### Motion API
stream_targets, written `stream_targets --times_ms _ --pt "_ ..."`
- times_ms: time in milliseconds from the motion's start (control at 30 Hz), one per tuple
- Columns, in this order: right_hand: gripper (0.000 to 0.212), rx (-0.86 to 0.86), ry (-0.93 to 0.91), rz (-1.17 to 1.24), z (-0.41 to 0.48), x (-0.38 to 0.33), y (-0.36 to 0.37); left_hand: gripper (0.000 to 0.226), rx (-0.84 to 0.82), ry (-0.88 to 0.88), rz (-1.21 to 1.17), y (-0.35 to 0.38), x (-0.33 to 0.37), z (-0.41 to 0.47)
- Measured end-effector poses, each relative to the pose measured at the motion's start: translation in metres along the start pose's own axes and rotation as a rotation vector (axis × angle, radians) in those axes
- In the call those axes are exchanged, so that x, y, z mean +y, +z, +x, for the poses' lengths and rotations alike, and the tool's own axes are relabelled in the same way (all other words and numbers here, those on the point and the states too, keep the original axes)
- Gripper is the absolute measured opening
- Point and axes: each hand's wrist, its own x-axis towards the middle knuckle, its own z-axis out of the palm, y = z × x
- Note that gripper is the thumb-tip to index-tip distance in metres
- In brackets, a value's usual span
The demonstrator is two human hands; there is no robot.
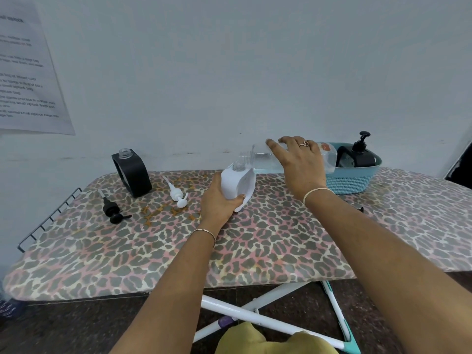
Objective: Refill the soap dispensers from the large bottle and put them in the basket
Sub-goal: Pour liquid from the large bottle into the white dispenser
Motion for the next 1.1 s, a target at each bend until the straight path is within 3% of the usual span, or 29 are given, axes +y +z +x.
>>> stream_targets --times_ms 467,1100 --pt "0.084 -0.004 -0.016 -0.030 0.0016 0.0008 -0.0015 0.066 -0.015 -0.004 -0.031 -0.0013 -0.0006 -0.0009" --pt "0.083 0.025 -0.038 -0.043 0.0035 0.0031 -0.0001 0.099 -0.077 0.023 0.037 -0.0056 -0.0007 -0.0086"
